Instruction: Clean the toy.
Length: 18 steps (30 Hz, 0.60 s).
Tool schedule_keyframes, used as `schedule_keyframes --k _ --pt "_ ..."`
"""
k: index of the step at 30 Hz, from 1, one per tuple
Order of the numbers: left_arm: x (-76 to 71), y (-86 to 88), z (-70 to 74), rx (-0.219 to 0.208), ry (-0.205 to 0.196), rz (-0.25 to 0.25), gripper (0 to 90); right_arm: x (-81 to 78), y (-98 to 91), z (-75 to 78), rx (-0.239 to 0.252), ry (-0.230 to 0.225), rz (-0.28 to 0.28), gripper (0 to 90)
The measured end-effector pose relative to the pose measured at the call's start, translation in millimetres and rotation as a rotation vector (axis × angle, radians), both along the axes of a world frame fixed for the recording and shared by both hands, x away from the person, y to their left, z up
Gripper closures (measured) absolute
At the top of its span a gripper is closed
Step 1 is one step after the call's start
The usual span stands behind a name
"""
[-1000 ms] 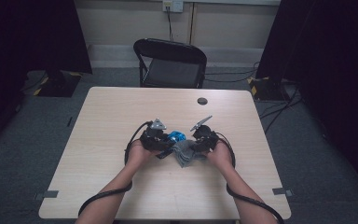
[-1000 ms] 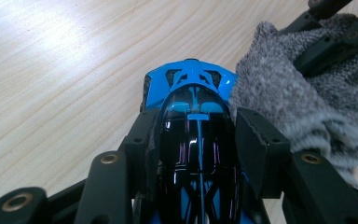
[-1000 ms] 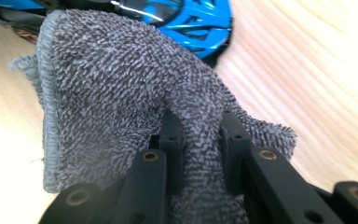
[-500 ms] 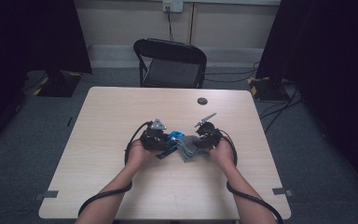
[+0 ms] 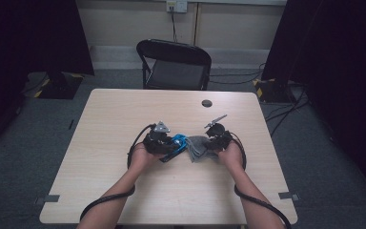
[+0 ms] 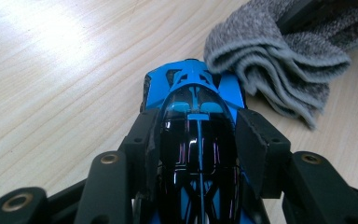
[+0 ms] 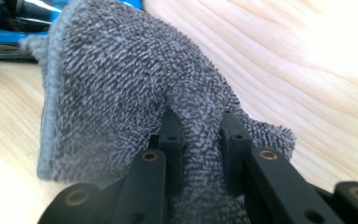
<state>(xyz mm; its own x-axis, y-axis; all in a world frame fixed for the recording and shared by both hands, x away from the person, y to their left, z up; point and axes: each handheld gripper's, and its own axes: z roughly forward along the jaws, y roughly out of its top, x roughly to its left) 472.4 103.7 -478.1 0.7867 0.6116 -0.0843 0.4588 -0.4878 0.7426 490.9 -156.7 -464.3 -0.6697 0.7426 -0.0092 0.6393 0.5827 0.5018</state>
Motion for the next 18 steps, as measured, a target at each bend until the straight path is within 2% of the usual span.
schedule_keyframes --k 5,7,14,18 --pt "-0.2 -0.1 -0.2 -0.001 -0.001 0.001 51.6 -1.8 -15.3 3.0 0.039 -0.003 -0.027 74.4" --pt "0.0 -0.2 0.1 0.001 0.000 0.000 51.6 -3.4 -19.8 4.9 0.035 -0.007 -0.031 74.4" --pt "0.0 -0.8 0.6 0.005 0.003 -0.001 51.5 -11.0 -33.3 13.7 0.072 -0.028 -0.022 74.4" --pt "0.0 -1.1 0.5 0.004 0.002 0.000 51.6 -19.3 -38.7 18.3 0.085 -0.038 0.003 74.4"
